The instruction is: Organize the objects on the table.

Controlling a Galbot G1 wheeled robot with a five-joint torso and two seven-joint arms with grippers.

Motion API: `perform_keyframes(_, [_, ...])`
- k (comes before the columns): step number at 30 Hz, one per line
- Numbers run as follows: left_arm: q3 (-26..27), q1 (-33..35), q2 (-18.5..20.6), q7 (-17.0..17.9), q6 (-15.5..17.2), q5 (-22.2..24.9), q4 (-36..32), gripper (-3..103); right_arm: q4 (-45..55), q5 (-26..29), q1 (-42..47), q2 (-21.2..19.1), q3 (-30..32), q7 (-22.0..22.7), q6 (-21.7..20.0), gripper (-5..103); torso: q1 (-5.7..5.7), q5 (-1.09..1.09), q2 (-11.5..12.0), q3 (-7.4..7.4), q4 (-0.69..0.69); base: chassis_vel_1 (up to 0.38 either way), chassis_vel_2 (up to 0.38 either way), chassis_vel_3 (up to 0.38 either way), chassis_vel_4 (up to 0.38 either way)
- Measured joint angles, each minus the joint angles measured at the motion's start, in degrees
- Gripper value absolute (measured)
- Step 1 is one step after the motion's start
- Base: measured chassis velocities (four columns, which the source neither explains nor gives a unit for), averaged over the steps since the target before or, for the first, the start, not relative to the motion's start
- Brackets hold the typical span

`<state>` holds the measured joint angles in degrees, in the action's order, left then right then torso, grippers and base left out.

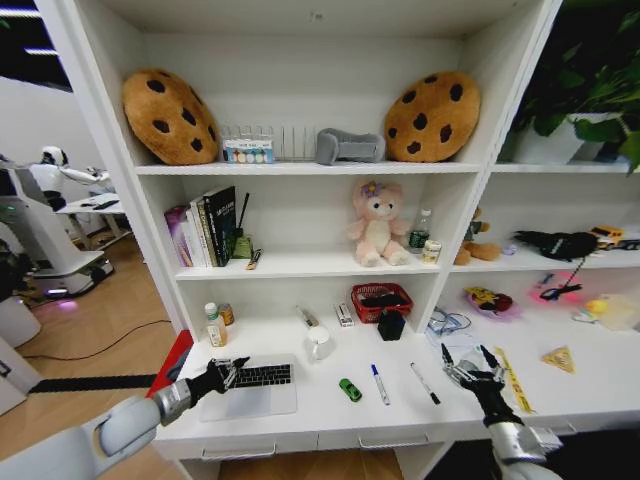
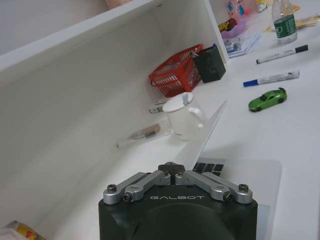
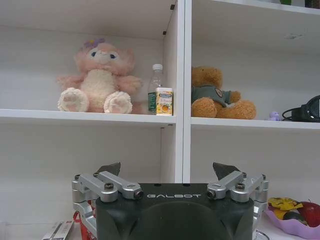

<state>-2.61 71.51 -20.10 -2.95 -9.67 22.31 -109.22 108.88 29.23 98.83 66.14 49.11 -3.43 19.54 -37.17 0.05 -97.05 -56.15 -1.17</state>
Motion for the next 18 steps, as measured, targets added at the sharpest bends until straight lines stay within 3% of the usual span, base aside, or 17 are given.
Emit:
perform_keyframes(5, [2.51,7.87,-2.25,0.13,-0.11,-3.44,0.88,0,-0.17,0.32,0.08,0.07,0.04,0.25,0.20,100,0.00,0.00,0.00,0.00,0.02,0.000,0.000,0.000,0.000])
perform_keyframes(12, [6.04,12.83,-3.99,0.79,-0.73,-4.93,1.99,-3,0.25,0.31,-0.37,-0.63,-0.33,0.50,0.01,100,0.00,0.00,0.00,0.00,0.02,0.000,0.000,0.000,0.000])
perform_keyframes(18, [11.34,14.03,-5.36,2.13,-0.53,-2.17,0.35,17,0.72,0.00,-0.38,-0.80,-0.62,0.65,-0.31,100,0.00,0.01,0.00,0.00,0.01,0.000,0.000,0.000,0.000])
